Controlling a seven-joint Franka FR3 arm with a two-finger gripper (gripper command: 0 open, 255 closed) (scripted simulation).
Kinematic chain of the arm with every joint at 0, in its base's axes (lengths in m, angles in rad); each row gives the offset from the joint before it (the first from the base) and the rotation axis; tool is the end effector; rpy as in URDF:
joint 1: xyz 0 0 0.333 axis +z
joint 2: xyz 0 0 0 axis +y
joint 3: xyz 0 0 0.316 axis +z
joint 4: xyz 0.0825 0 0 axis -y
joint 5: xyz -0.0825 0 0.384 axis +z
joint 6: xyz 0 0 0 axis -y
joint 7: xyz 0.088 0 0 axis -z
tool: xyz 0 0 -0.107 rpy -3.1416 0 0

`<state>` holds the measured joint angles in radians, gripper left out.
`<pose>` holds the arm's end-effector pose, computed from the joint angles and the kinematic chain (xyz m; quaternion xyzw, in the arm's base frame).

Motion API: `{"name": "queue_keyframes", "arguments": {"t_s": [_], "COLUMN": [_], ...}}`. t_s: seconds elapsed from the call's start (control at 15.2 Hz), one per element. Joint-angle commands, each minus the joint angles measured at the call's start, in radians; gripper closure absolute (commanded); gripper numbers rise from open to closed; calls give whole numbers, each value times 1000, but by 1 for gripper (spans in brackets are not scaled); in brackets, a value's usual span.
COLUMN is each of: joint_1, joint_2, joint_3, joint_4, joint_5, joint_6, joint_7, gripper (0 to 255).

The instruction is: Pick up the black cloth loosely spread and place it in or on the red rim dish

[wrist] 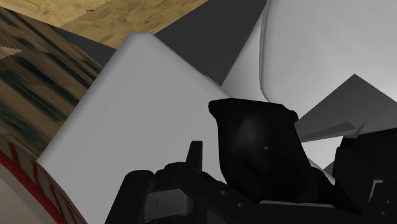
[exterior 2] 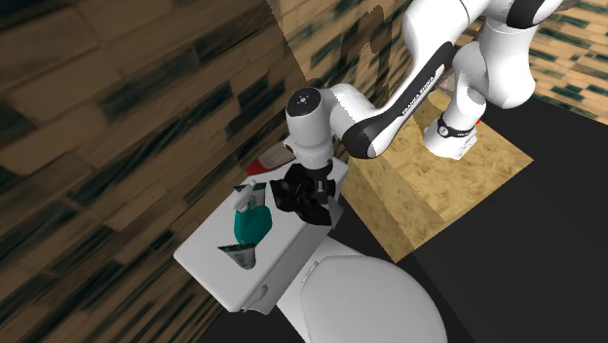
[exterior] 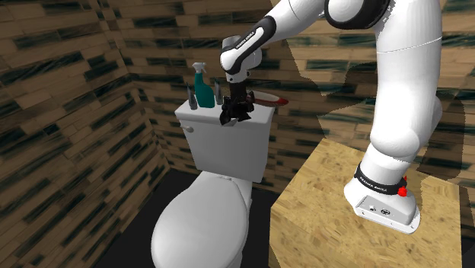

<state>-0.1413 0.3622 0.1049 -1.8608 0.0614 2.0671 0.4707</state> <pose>0.6144 -0.0226 0.3137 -0.9594 0.2678 0.0849 0.0269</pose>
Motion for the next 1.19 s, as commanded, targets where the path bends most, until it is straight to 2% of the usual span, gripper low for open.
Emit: {"name": "queue_keyframes", "arguments": {"t_s": [0.0,0.07,0.13,0.73,1.12], "joint_1": [-1,-1,0,-1,-2], "joint_2": [2,2,2,2,-38], "joint_3": [-1,-1,-1,-1,0], "joint_4": [1,1,1,1,29], "joint_5": [0,0,0,0,1], "joint_6": [1,1,1,1,-67], "joint_7": [0,0,1,0,3], "gripper": [0,0,255,255,255]}}
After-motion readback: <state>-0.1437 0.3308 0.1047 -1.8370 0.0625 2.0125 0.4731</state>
